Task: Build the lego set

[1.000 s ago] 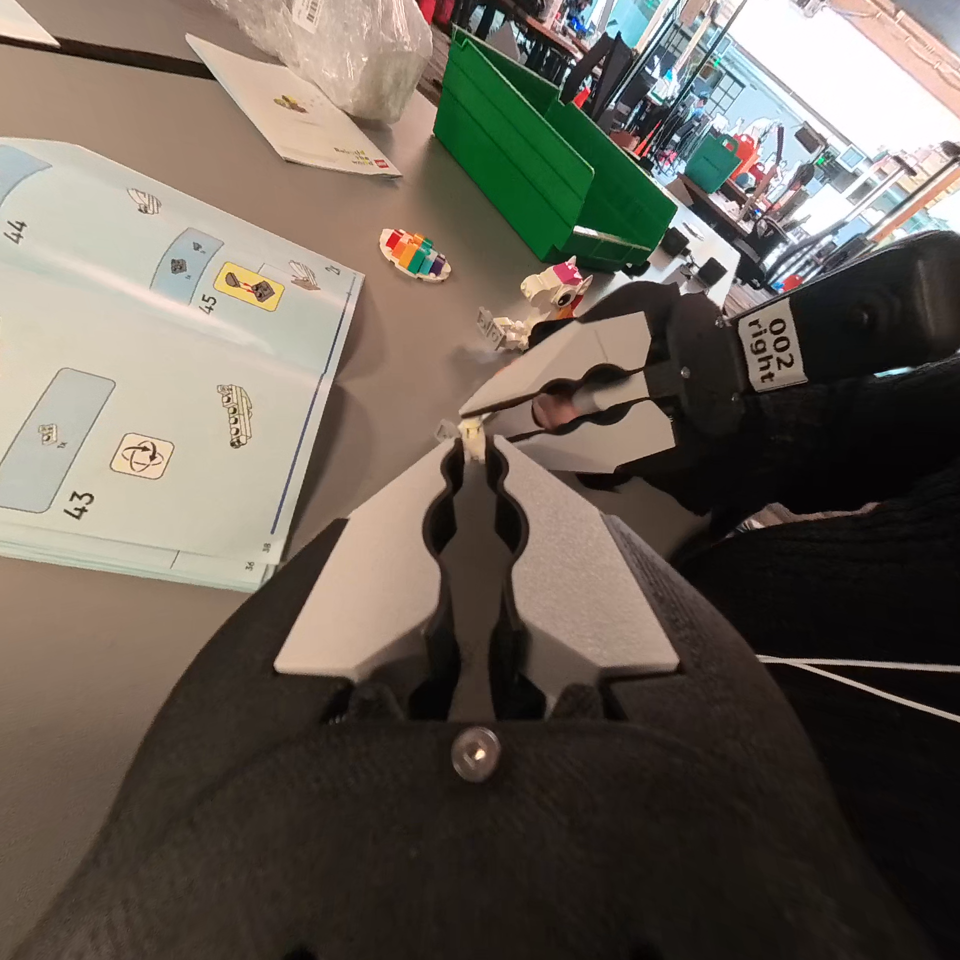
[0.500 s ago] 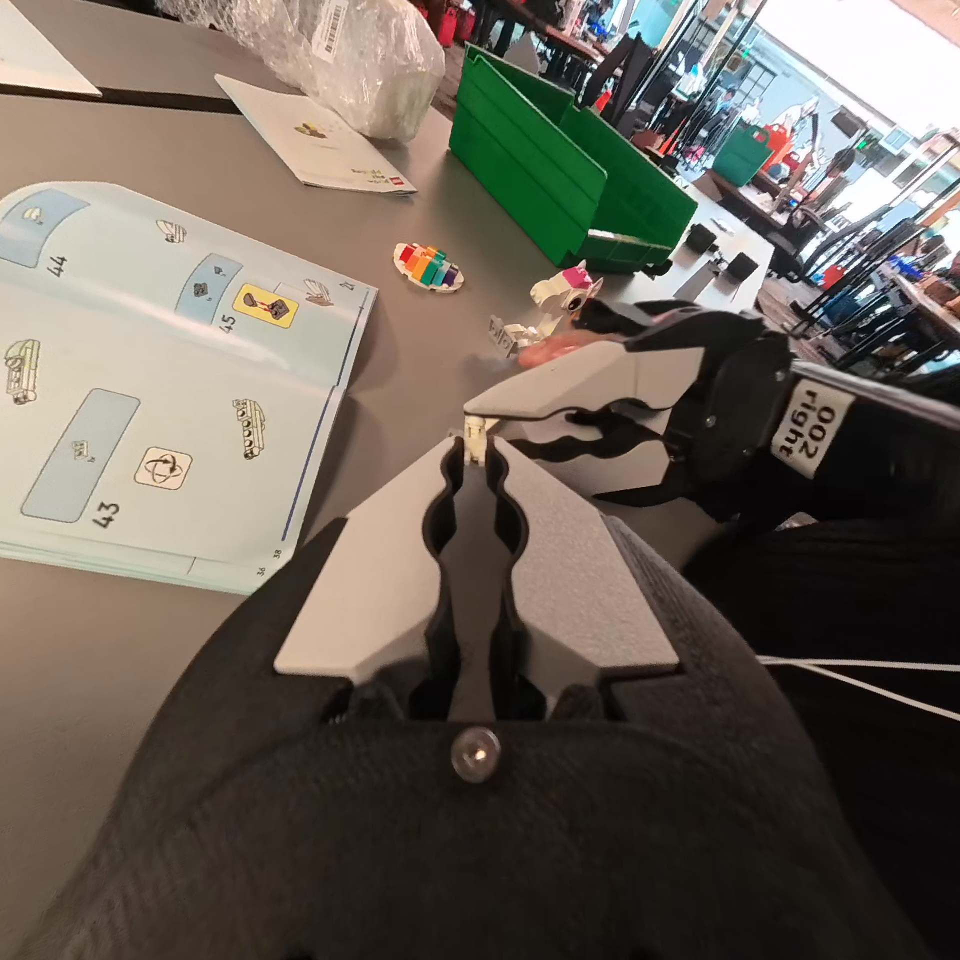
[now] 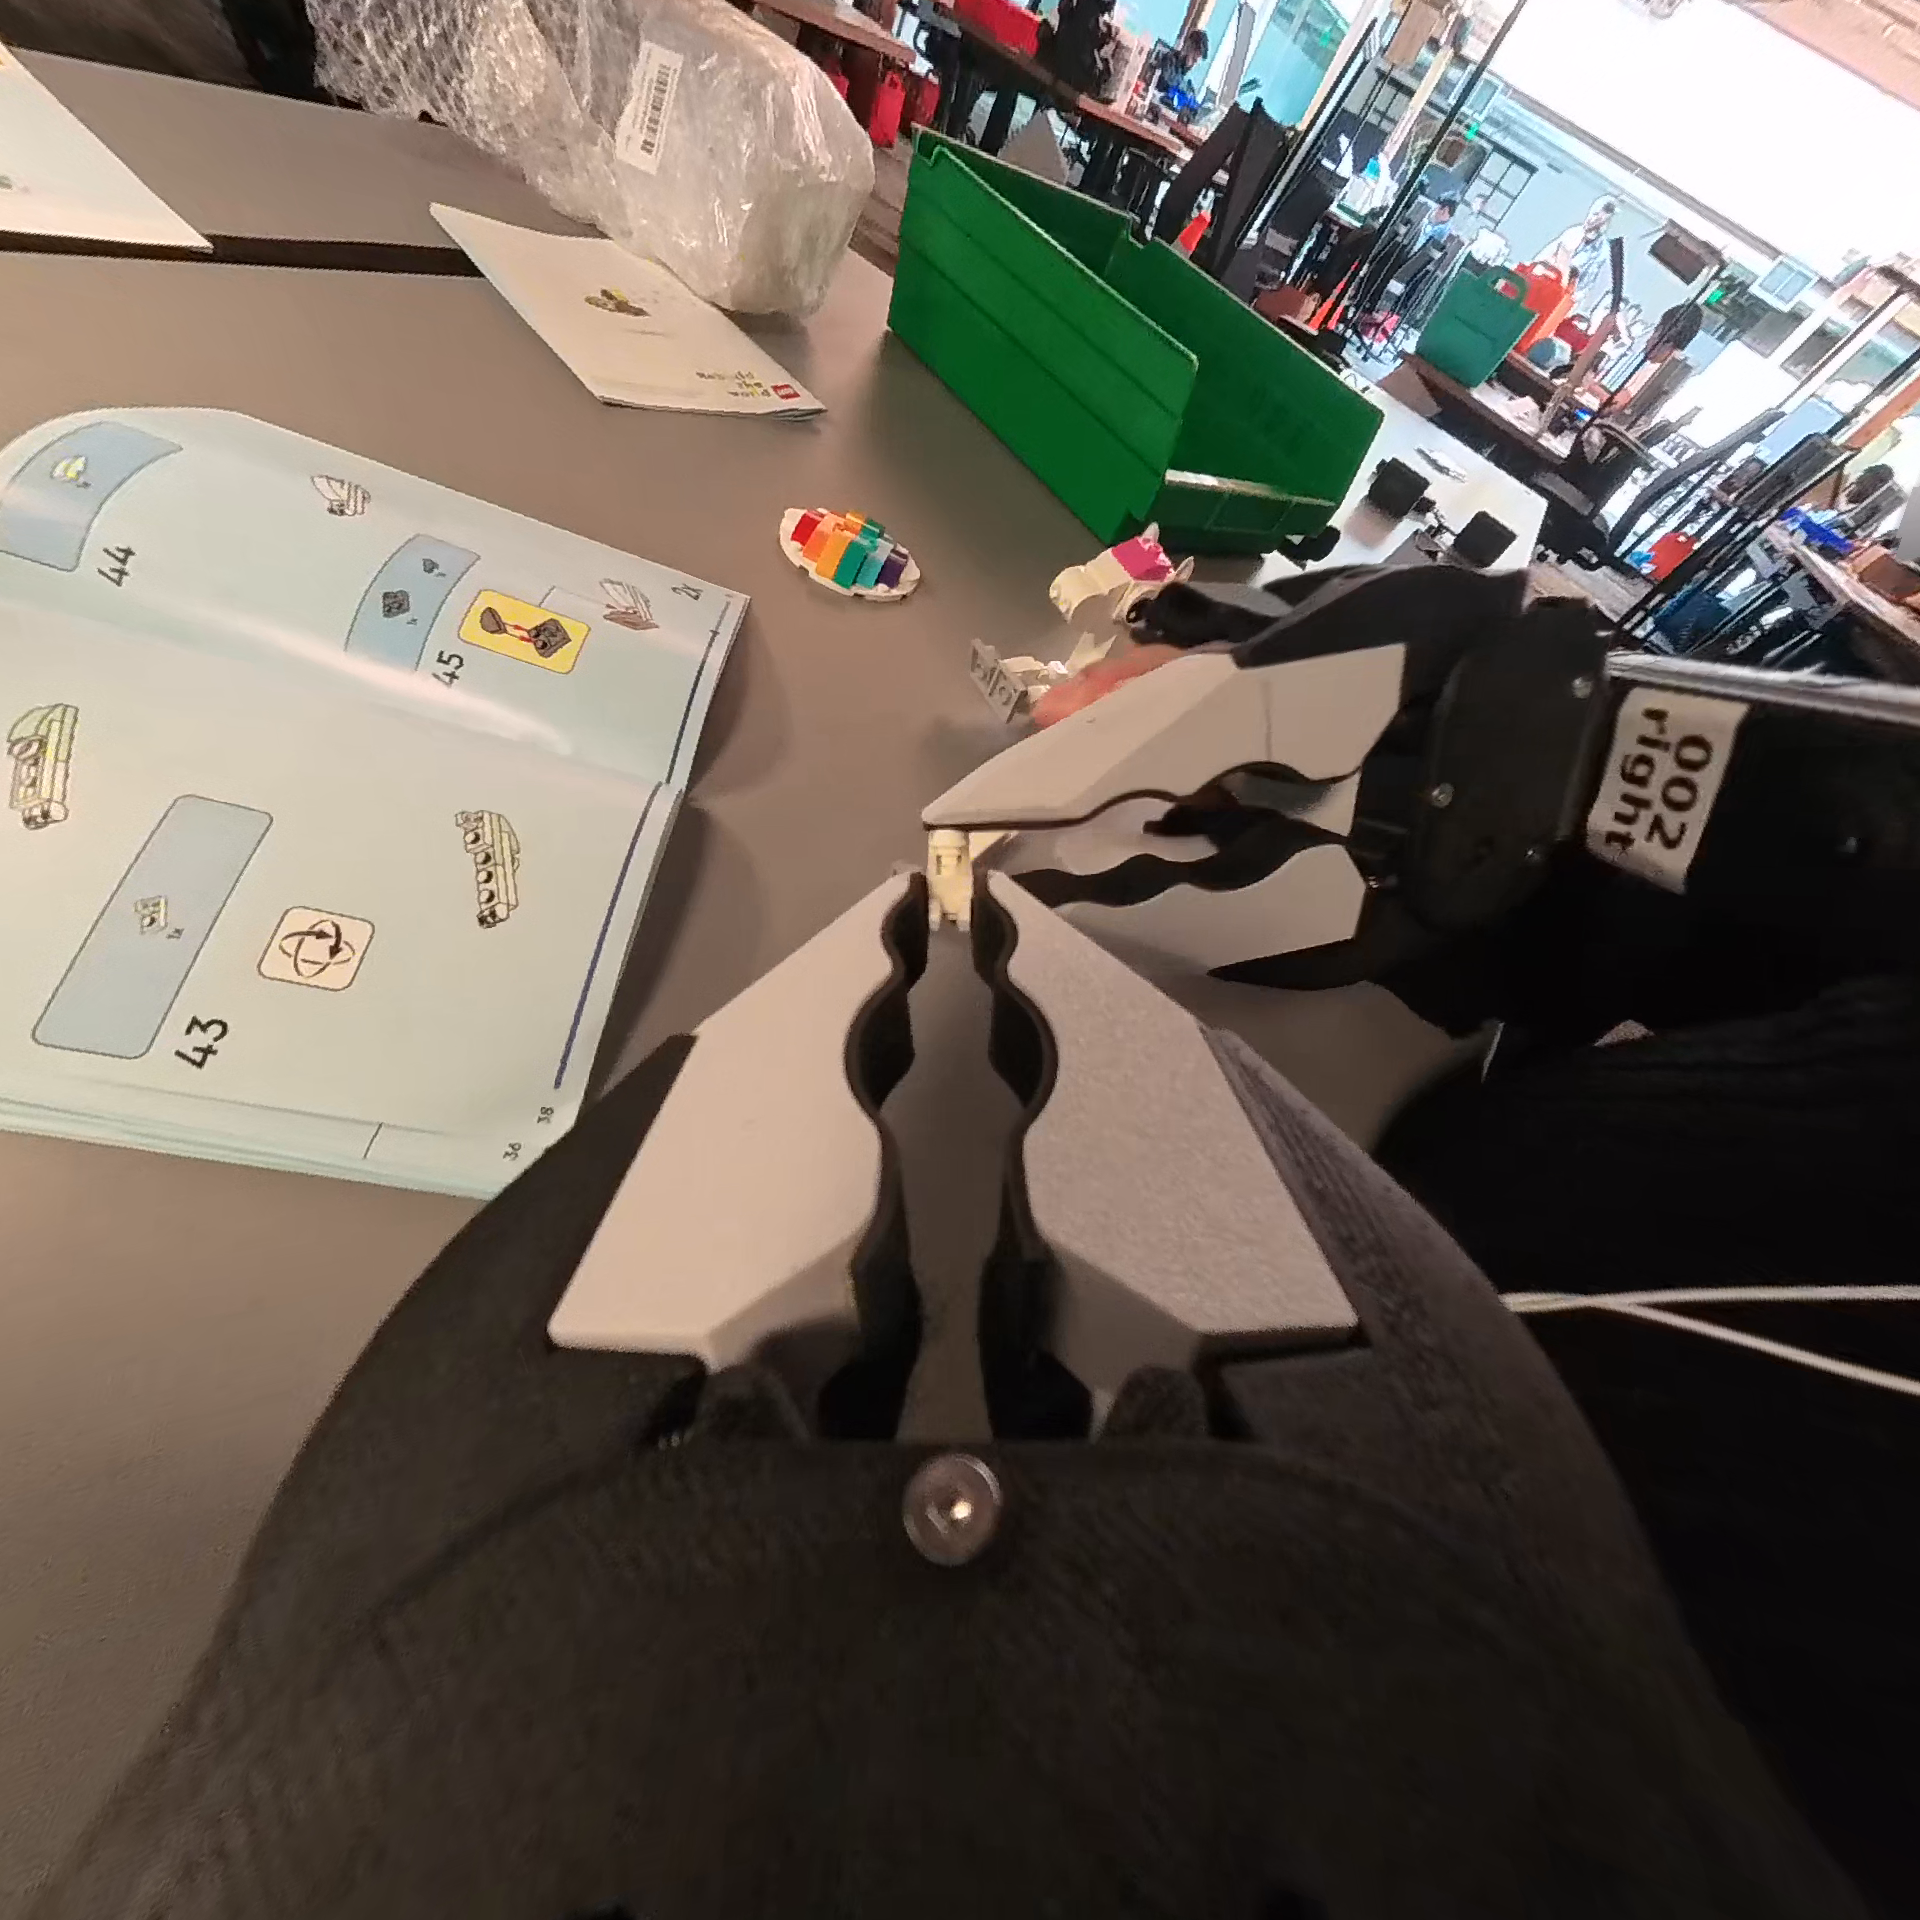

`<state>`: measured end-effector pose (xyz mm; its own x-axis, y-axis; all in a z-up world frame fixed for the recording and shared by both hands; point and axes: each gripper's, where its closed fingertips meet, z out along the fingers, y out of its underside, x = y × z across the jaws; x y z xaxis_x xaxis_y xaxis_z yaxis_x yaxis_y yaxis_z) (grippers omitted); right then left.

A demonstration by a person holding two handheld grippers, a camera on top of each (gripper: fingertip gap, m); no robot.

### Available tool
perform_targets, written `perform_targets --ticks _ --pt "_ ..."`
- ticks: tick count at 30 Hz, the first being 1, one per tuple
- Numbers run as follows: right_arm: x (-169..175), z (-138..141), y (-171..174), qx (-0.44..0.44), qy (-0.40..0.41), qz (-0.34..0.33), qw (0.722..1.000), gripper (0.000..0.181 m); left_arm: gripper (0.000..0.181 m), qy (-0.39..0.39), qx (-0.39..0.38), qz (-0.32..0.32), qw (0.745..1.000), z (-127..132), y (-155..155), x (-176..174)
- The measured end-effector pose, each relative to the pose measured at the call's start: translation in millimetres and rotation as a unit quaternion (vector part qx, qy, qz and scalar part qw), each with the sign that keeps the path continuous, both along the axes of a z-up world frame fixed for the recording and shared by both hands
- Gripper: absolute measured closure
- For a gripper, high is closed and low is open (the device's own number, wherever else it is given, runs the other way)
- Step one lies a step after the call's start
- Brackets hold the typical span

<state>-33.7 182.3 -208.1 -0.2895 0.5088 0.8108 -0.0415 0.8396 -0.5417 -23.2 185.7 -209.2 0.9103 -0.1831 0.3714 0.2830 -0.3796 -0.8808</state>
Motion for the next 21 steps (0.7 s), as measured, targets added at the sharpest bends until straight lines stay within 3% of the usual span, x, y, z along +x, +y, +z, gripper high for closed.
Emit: perform_targets --ticks 8,21 --pt "0.1 -4.4 -2.8 0.1 -0.012 0.017 0.995 0.17 0.174 0.007 -0.006 -0.001 1.0 -4.0 -2.5 0.1" --pt "0.0 -9.1 -1.3 0.112 -0.019 0.009 0.994 0.171 0.174 0.007 -0.01 0.007 1.0 -6.1 -1.9 -1.3"
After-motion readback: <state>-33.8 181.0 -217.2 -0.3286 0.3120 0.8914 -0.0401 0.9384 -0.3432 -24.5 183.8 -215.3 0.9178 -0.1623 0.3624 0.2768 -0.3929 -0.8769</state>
